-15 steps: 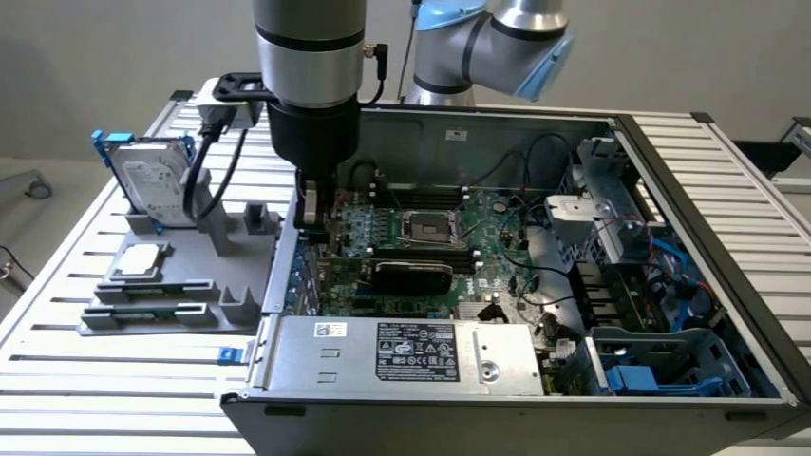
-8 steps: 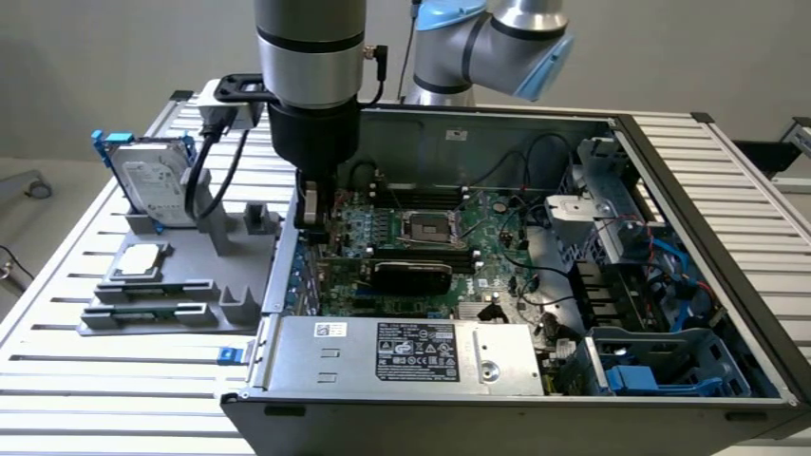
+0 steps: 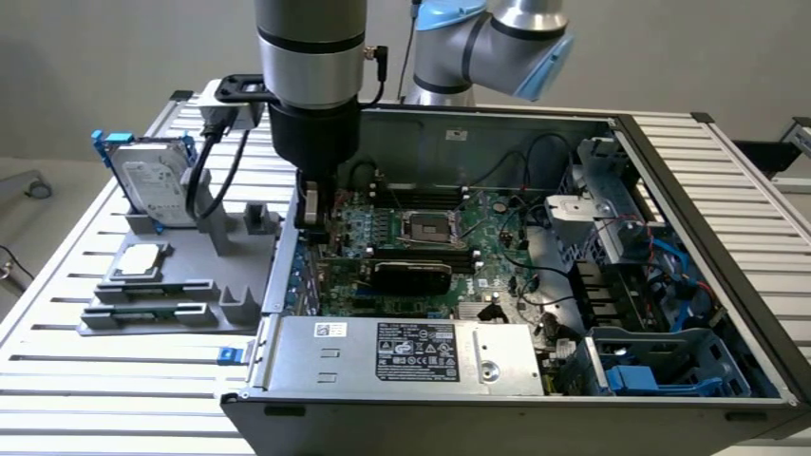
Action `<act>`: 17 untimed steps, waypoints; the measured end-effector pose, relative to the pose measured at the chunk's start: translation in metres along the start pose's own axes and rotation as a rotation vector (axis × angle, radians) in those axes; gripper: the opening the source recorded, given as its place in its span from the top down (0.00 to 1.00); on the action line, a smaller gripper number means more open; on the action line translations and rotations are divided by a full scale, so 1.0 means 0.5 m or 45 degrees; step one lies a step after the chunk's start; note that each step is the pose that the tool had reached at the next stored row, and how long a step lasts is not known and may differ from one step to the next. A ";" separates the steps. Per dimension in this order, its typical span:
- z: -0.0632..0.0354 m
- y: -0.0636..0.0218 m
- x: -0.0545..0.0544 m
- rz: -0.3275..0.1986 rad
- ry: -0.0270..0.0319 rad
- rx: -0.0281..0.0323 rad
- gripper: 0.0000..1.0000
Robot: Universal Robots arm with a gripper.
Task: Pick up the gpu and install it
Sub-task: 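Press down on the gpu until it lock into place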
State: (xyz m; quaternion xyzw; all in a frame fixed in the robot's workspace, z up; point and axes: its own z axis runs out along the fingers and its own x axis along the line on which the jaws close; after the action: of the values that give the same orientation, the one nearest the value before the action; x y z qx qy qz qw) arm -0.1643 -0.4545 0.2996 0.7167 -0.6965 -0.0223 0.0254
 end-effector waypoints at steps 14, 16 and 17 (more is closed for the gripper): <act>-0.046 -0.062 0.011 0.000 0.0009 -0.0041 0.89; -0.049 -0.080 0.013 0.000 0.0006 -0.0039 0.89; -0.052 -0.090 0.014 0.000 0.0008 -0.0041 0.89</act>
State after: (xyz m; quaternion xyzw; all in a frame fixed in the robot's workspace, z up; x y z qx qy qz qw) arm -0.1177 -0.4602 0.3224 0.7167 -0.6964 -0.0232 0.0267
